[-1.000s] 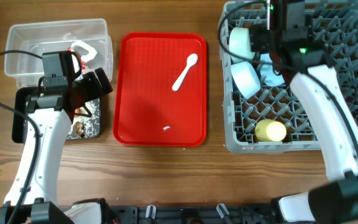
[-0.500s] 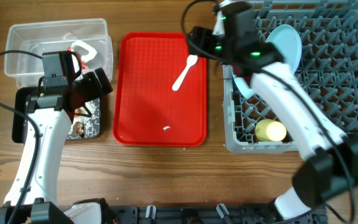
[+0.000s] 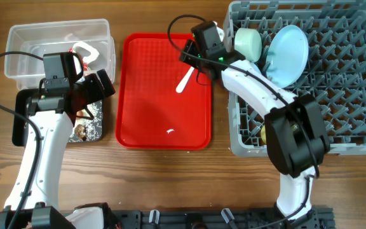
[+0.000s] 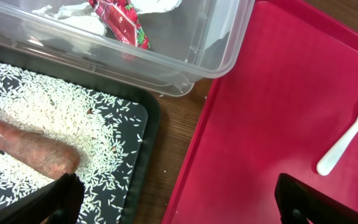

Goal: Sort waste into correct bins and load items into the dishwasher rack
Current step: 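Reach the right gripper to the white spoon and grasp it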

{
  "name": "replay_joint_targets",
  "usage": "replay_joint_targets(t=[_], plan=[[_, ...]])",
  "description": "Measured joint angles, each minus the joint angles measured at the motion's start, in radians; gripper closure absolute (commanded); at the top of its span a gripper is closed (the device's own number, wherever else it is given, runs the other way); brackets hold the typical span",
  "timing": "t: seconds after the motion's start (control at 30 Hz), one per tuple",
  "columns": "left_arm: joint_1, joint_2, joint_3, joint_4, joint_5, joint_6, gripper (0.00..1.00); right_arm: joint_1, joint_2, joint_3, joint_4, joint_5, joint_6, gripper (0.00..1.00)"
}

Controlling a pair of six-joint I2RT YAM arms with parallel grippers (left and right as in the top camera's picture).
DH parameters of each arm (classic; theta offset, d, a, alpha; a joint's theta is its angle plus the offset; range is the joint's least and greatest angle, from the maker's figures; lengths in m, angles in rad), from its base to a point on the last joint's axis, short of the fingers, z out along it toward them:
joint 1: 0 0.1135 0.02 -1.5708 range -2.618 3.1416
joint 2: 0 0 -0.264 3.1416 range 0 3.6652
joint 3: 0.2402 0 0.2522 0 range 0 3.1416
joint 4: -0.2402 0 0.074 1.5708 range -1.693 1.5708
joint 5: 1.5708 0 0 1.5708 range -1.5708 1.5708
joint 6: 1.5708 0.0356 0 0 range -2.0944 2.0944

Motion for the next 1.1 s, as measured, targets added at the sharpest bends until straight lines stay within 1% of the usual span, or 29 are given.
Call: replay_joint_targets(t=[0.13,0.77,1.1], plan=[[0.000,0.000,0.000,0.000,0.000,0.000,0.00,-0.025,0.022,0.000,0.011,0.018,0.015,0.36],[0.000,0.000,0.000,0.000,0.000,0.000,0.00,-0.035,0.122,0.000,0.030,-0.011,0.021,0.40],[0.000,0.000,0.000,0.000,0.000,0.000,0.00,-0.034,0.133,0.000,0.058,-0.015,0.039,0.47]])
